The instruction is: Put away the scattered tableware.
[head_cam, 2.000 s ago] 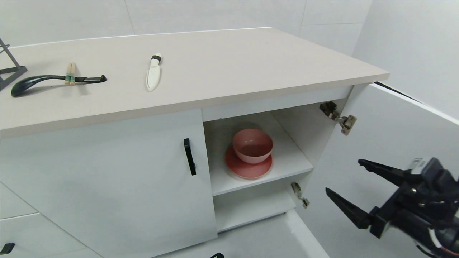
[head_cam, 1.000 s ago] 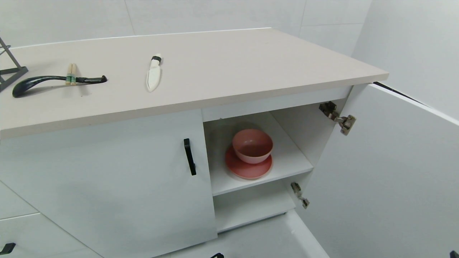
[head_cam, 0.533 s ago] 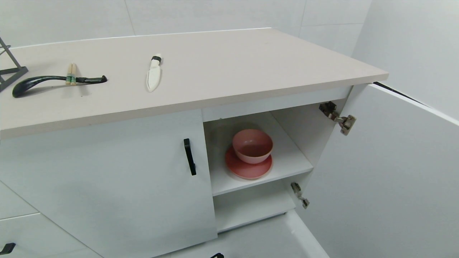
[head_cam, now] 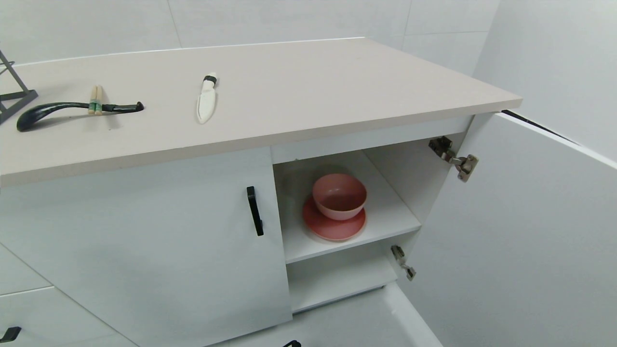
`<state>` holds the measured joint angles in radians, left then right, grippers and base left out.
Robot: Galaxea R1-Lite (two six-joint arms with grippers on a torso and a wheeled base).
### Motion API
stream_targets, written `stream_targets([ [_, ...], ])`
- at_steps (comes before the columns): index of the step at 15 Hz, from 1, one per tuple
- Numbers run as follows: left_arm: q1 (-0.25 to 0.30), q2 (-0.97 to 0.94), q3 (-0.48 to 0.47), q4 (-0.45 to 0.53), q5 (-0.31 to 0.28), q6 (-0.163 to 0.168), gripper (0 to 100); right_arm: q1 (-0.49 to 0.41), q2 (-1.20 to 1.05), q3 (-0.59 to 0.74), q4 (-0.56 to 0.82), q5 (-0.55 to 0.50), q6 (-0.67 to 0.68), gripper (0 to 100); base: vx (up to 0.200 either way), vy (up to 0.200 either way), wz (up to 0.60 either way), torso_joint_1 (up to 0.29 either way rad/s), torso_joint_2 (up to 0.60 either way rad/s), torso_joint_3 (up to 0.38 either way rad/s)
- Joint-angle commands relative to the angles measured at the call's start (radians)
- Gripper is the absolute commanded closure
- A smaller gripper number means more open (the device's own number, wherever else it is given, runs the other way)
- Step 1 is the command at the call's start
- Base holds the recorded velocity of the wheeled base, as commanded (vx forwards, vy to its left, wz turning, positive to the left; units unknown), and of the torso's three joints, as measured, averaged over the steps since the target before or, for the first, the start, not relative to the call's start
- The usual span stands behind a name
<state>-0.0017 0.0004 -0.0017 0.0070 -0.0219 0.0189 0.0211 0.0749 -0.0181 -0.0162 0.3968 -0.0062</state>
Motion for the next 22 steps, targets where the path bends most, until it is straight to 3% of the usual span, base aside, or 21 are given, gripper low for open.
stream_targets([
  [1,0.0,0.0,0.0,0.001,0.0,0.001,0,-0.078,0.005,0.004,-0.011,-0.026,0.0,0,0.0,0.0,0.0,0.0,0.0,0.0],
  [3,0.0,0.0,0.0,0.001,0.002,-0.001,0,-0.076,0.005,0.013,-0.027,-0.067,-0.009,0,0.0,0.0,0.0,0.0,0.0,0.0],
  [4,0.0,0.0,0.0,0.001,0.002,-0.007,0,-0.076,0.005,0.017,-0.028,-0.259,-0.057,0,0.0,0.0,0.0,0.0,0.0,0.0],
  [5,0.0,0.0,0.0,0.001,0.002,-0.007,0,-0.076,0.005,0.018,-0.007,-0.375,-0.09,0,0.0,0.0,0.0,0.0,0.0,0.0],
  [8,0.0,0.0,0.0,0.001,0.002,-0.007,0,-0.075,0.005,0.018,-0.004,-0.352,-0.08,0,0.0,0.0,0.0,0.0,0.0,0.0],
  [12,0.0,0.0,0.0,-0.001,0.004,-0.007,0,-0.023,-0.075,0.018,0.001,-0.355,-0.044,0,-0.2,0.0,0.0,0.007,0.0,0.001],
  [17,0.0,0.0,0.0,-0.001,0.005,-0.007,0,-0.023,-0.075,0.018,0.002,-0.357,-0.02,0,-0.2,0.0,0.0,0.001,0.0,0.002],
  [22,0.0,0.0,0.0,0.001,0.005,-0.008,0,-0.023,-0.075,0.018,0.002,-0.357,-0.02,0,-0.04,-0.2,0.0,0.002,0.0,0.002],
])
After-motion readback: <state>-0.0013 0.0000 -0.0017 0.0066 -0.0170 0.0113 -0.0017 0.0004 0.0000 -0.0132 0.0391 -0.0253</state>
